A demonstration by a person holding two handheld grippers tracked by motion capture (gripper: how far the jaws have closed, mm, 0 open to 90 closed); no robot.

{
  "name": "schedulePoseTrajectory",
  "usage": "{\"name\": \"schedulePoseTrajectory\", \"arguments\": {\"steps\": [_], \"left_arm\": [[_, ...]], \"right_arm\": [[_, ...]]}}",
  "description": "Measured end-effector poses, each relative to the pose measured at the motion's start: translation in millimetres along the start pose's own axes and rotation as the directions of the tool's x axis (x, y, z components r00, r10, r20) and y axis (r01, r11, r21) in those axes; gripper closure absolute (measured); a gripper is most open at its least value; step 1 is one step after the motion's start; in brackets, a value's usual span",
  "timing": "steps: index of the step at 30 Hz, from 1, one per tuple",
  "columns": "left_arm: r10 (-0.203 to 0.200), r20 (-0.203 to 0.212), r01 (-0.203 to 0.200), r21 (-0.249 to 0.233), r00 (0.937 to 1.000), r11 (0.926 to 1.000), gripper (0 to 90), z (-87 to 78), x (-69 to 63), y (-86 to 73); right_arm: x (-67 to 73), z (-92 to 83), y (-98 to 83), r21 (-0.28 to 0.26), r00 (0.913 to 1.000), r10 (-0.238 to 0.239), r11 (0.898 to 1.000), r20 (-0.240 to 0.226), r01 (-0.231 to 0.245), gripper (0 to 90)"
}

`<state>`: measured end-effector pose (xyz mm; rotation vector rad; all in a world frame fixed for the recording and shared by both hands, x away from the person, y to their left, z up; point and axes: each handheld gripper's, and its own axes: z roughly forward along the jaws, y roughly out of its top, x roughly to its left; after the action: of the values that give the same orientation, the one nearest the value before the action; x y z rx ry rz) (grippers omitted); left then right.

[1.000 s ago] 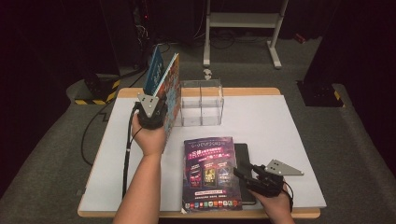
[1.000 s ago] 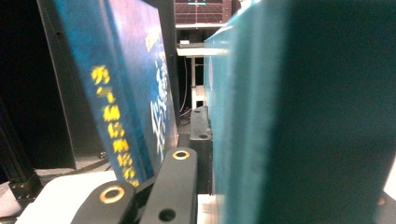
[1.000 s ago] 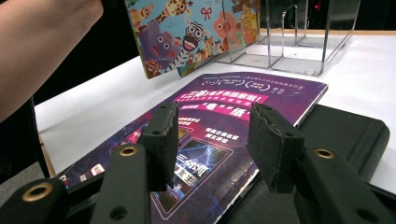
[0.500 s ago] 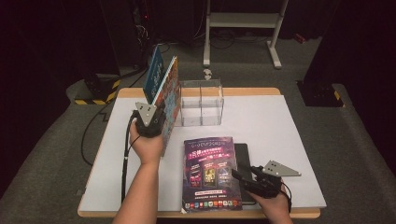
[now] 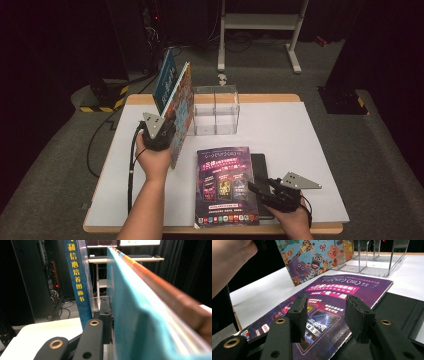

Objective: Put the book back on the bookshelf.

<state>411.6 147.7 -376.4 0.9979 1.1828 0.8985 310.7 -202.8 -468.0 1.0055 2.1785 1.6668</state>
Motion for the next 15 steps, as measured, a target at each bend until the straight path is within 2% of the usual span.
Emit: {"name": "schedulePoseTrajectory", "arguments": {"steps": [6,15], "left_arm": [[-0.012,0.018,0.012,0.028,0.9998,0.9995,72.7,-1.4,3.2,1.9],[0.029,0.020,-0.030,0.075,0.9994,0.9967,65.7,-4.1,3.0,-6.3]], "right_arm": [[0.2,1.2,-0.5,0.003,1.0000,-0.003,1.000,0.002,0.003,52.2],[-0.1,2.0,-1.4,0.006,1.0000,-0.002,1.000,0.003,0.002,51.9]]}}
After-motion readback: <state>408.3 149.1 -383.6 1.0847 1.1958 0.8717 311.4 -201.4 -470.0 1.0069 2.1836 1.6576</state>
